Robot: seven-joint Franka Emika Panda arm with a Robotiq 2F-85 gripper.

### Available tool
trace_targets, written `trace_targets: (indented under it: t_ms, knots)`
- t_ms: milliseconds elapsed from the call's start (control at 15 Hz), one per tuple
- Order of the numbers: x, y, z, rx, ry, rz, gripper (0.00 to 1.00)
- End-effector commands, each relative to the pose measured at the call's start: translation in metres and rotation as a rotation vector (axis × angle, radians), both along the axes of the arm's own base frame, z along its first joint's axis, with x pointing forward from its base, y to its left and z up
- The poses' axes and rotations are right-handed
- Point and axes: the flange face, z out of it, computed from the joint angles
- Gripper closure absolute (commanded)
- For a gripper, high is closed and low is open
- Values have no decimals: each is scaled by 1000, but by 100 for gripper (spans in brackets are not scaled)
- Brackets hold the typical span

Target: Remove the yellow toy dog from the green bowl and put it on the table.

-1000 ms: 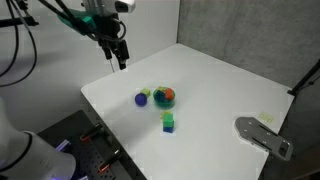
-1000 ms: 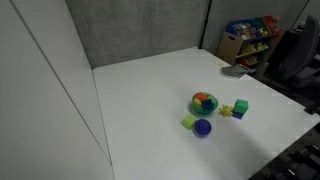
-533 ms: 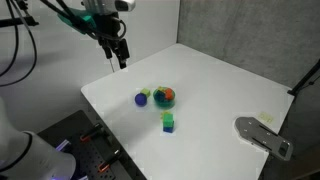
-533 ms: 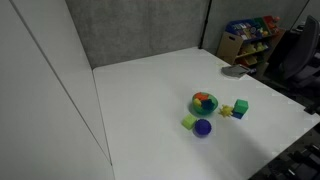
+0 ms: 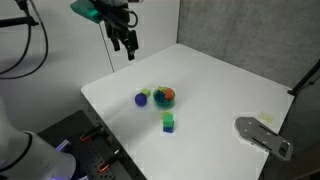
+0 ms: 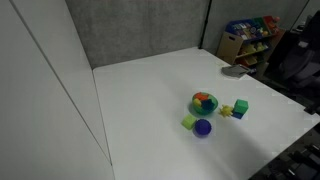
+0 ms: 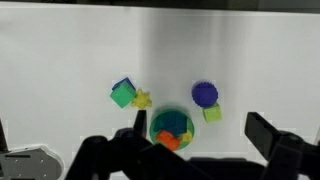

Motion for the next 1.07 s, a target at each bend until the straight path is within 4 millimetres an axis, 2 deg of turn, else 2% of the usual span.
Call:
trace_targets:
  t_ms: [0,533,1000]
  knots:
    - [38,5,-6,18,6,-17,0]
    - [105,12,-58,45,-30,-66,0]
    - [162,3,-96,-5,-35,-18,0]
